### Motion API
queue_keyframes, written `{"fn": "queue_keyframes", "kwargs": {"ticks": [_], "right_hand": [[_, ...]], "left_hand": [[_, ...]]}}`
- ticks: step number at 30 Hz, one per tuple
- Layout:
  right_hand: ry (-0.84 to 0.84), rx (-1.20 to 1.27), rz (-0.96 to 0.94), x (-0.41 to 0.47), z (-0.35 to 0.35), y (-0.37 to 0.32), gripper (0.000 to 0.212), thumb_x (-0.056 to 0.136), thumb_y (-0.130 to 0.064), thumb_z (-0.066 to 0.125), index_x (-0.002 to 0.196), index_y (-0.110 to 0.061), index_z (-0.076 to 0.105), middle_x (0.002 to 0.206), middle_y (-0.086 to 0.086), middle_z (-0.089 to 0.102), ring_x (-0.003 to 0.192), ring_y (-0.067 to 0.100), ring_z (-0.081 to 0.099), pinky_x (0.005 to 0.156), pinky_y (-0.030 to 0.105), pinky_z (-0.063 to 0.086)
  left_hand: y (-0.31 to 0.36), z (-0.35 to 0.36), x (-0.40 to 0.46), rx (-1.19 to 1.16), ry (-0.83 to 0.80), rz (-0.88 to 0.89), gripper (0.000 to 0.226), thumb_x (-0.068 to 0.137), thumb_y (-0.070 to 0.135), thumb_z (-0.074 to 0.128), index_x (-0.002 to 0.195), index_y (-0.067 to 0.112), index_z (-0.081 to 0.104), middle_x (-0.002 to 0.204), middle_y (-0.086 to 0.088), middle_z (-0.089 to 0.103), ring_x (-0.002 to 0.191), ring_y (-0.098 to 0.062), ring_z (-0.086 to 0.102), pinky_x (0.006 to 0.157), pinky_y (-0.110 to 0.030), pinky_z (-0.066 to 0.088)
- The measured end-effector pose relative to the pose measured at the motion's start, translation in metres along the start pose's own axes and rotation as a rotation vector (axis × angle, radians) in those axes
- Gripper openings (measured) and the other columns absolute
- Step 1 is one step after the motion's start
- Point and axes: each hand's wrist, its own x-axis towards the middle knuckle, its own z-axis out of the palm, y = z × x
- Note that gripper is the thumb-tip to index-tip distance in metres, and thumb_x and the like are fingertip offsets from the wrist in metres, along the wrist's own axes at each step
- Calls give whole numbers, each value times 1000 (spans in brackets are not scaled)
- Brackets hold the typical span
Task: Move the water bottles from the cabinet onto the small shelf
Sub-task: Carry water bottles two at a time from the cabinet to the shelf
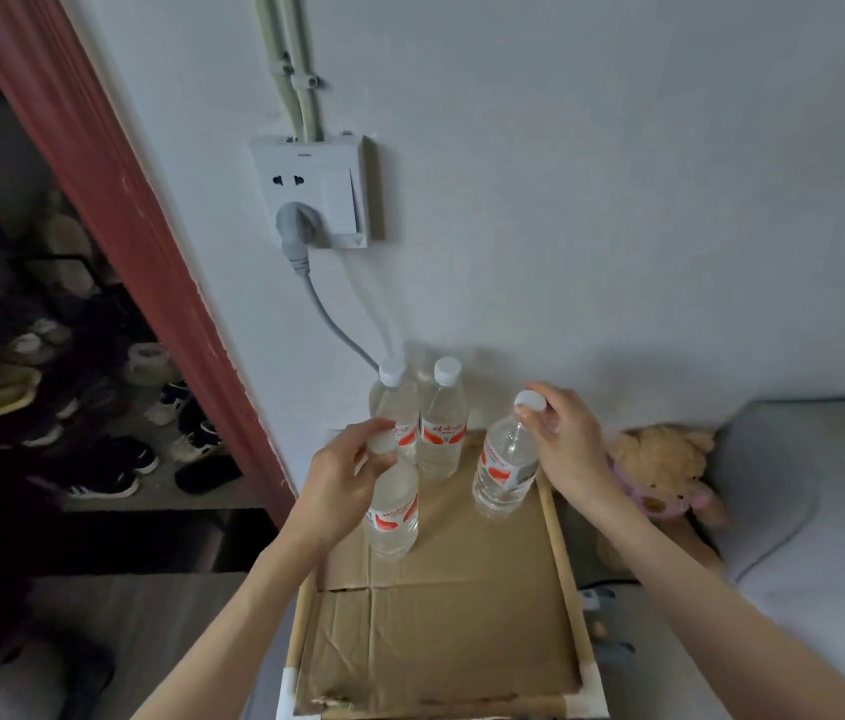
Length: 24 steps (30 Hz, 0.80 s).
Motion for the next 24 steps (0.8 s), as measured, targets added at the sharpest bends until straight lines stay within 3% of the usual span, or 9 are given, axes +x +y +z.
{"fn": "queue_keyframes", "kwargs": {"ticks": [7,11,14,17,20,24], "right_hand": [[-64,53,-29,29,9,17,28,88,-20,56,115,-11,55,109,9,56,95,24,57,85,35,47],[-267,63,-139,36,-6,22,40,89,-18,54,129,-17,46,128,-4,46,112,9,46,97,30,42],[-423,45,-145,36,-17,24,43,91,-12,50,133,-21,43,128,-14,41,115,3,41,99,21,35],[-374,-6,-154,39,-20,28,41,90,-14,52,130,-22,46,129,-9,48,110,10,51,95,26,43],[-284,-134,-157,47,-17,28,33,84,-26,61,116,-20,53,116,-2,57,95,16,57,84,37,50],[-232,-190,-118,49,-13,25,32,78,-38,66,100,-20,51,98,-4,57,84,14,55,74,37,50]], "left_hand": [[0,11,20,65,-5,-51,29,88,9,54,115,20,54,107,5,60,103,-8,55,84,-7,40],[2,9,17,63,-7,-28,34,88,8,54,117,24,53,119,5,56,111,-5,51,97,-25,40],[4,7,17,65,-20,-33,32,86,8,58,108,32,56,115,10,58,109,0,52,94,-20,40],[6,9,17,63,2,-72,31,81,10,64,101,34,58,108,9,63,102,-2,57,88,-13,42],[7,11,19,119,67,-96,29,76,13,70,102,23,61,102,7,63,97,-6,58,87,-21,45],[5,14,21,205,105,-100,32,71,25,75,99,23,60,96,10,62,92,-3,57,83,-29,50]]}}
